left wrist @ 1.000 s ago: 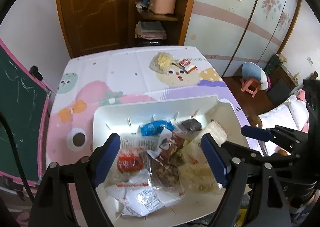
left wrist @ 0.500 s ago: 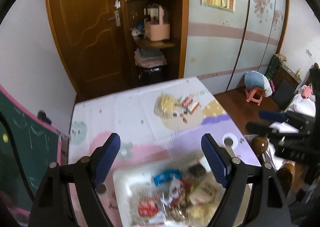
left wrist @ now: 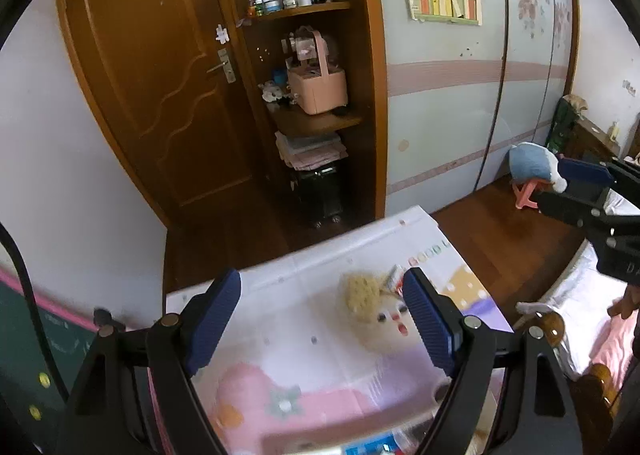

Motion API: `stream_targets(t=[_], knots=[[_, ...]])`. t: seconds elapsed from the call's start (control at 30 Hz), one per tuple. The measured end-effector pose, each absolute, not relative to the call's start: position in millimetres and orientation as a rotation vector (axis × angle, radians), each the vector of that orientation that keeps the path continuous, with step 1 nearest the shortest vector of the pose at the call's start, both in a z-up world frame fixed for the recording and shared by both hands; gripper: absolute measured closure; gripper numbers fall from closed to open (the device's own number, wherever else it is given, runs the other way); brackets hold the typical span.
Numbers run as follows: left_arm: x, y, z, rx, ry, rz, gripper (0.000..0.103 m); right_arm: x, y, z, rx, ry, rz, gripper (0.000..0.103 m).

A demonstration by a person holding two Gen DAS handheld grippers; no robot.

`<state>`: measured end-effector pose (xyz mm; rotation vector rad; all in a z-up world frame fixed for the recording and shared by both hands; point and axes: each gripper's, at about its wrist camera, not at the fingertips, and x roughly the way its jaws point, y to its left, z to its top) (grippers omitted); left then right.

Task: Organize snacks
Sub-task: 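Move both grippers back over the last two snacks on the table, then grasp the clear cake bag with the left gripper while the right grasps the red Cookies pack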

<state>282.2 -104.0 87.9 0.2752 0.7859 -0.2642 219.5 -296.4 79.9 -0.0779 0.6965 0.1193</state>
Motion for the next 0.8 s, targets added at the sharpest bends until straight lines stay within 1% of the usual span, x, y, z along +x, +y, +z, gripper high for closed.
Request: stream_targets(t=[0.13, 0.3, 0.4, 0.5, 0.63, 0.8], knots=[[327.3, -117.6, 70.1, 0.275, 0.818, -0.261, 0.021, 260.3, -299.8, 60.4, -0.111, 0.739, 0.101, 0.042], [377.1, -136.3, -6.7, 0.322, 0.911, -0.276, 0.021, 317.3, -312.4, -5.2, -0.142, 0.899, -0.011, 0.042], [395.5, -143.6, -61.5, 0.347, 0.99, -0.278, 0.021, 338.8, -319.0, -54.0, -0.12, 0.992, 0.004, 0.042], [405.5, -147.8, -111.0, 0.345, 1.068, -0.298, 0.021, 349.2, -318.6, -96.1, -0.118, 1.047, 0.046, 0.042], [413.7, -151.3, -156.5, 0.298, 1.145, -0.335, 0.021, 356.0, -316.4, -150.5, -0.094, 1.137, 0.142, 0.042], [420.5, -156.7, -202.9, 0.241, 1.235, -0.357, 0.021, 363.2, -307.5, -195.1, -0.101, 1.189, 0.219, 0.042]])
